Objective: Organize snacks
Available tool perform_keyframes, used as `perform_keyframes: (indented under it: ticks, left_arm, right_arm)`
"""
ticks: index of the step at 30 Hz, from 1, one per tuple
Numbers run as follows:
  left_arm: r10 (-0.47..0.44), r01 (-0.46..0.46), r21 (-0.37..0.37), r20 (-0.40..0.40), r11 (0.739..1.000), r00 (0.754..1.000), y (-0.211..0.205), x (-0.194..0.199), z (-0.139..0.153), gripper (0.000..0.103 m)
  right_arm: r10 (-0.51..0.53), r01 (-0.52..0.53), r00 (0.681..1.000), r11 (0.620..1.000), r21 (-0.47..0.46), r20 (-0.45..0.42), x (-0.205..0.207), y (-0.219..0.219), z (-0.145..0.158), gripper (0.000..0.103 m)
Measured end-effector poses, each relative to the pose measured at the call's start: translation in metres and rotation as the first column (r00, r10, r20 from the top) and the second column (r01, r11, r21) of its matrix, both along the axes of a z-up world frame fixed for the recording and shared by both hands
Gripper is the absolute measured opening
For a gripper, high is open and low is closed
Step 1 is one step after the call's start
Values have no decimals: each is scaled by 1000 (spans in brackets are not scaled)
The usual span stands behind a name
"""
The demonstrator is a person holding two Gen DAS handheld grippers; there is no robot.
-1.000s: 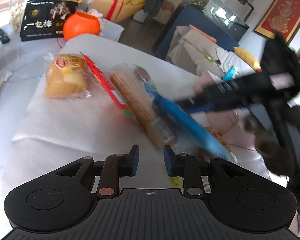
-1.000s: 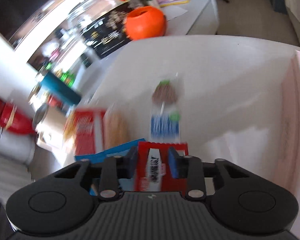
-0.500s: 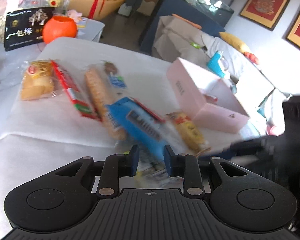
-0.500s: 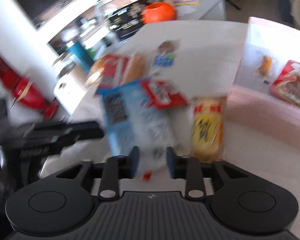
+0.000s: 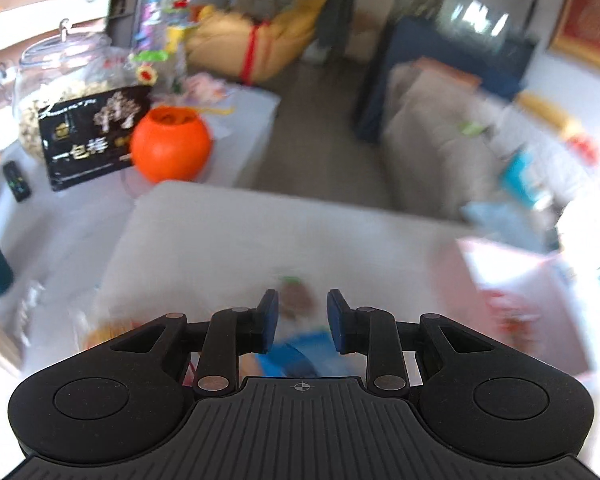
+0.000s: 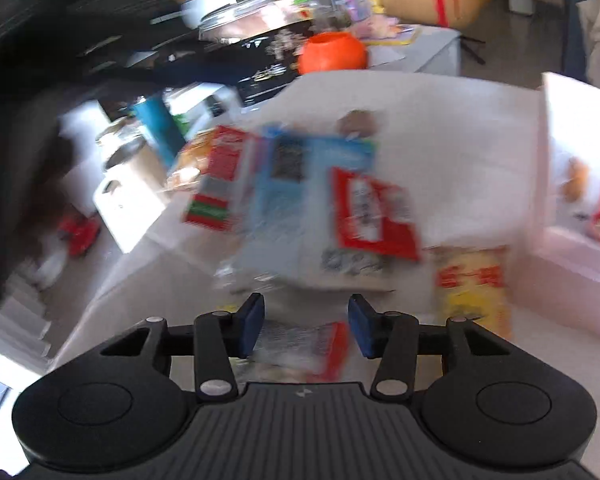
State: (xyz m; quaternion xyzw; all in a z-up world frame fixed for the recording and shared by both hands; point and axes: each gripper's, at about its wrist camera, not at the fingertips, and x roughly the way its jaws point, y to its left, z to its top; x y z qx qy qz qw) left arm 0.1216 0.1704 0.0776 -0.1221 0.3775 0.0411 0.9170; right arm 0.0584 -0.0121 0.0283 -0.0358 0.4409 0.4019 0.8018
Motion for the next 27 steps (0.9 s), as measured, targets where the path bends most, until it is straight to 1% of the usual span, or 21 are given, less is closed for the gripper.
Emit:
perform_keyframes:
  ticks: [2, 4, 6, 8, 9, 10, 12, 14, 15, 16, 17, 19, 20, 21, 22, 23, 27]
  left_arm:
    - [27, -25, 37, -62, 999, 998, 0, 29, -16, 30]
    - [23, -21, 20, -118, 1000, 993, -2, 50, -35, 30]
    - [-9, 10, 8, -123, 1000, 992, -9, 59, -45, 32]
    - [-58, 60, 6, -161, 998, 985, -22, 68, -54, 38]
    - [-79, 81, 8, -174, 997, 982, -26, 72, -59, 49]
    - [-94, 101, 34, -163, 994, 982, -32, 74, -61, 51]
    - [-96, 113, 95, -169, 989, 981, -40, 76, -62, 48]
    - [-97, 118, 117, -173, 986, 980, -43, 77, -62, 46]
    - [-106, 129, 129, -173, 983, 979, -43, 76, -62, 43]
    - [-119, 139, 118, -162, 983, 980, -43, 74, -60, 42]
    - [-133, 146, 87, -142, 985, 981, -41, 69, -57, 42]
    - [-136, 138, 20, -80, 990, 987, -35, 59, -48, 41]
    - [-134, 134, 8, -47, 991, 990, -33, 53, -39, 41]
    - [-136, 137, 7, -13, 991, 991, -33, 46, -30, 41]
    - [-143, 142, 10, 19, 990, 990, -34, 39, -20, 41]
    - [-149, 149, 10, 46, 989, 988, -34, 30, -11, 41]
    - [-155, 156, 6, 153, 988, 976, -34, -8, 21, 40]
  right_arm:
    - [19, -18, 999, 1000, -17, 30, -15, -4, 1, 53]
    - [17, -15, 998, 1000, -27, 65, -30, -17, 3, 56]
    - [-2, 5, 995, 999, -32, 99, -39, -36, 4, 61]
    - [-38, 45, 990, 998, -42, 135, -45, -55, 4, 65]
    - [-59, 67, 986, 996, -50, 156, -47, -63, 4, 66]
    - [-82, 94, 980, 994, -61, 179, -48, -70, 2, 67]
    - [-119, 137, 970, 988, -72, 210, -49, -83, 0, 67]
    - [-156, 175, 963, 982, -70, 220, -48, -90, -5, 67]
    - [-174, 193, 960, 979, -71, 221, -45, -90, -9, 68]
    - [-192, 212, 956, 975, -69, 222, -44, -92, -12, 68]
    - [-205, 225, 952, 972, -62, 229, -44, -94, -15, 69]
    - [-231, 251, 937, 967, -48, 262, -47, -96, -20, 73]
    - [-239, 259, 934, 965, -42, 264, -47, -98, -21, 73]
    - [-242, 260, 934, 965, -36, 263, -47, -98, -21, 75]
    - [-247, 265, 933, 964, -34, 260, -46, -99, -21, 79]
    - [-251, 267, 934, 963, -30, 254, -44, -99, -22, 81]
    - [-256, 267, 936, 964, -11, 240, -41, -102, -22, 83]
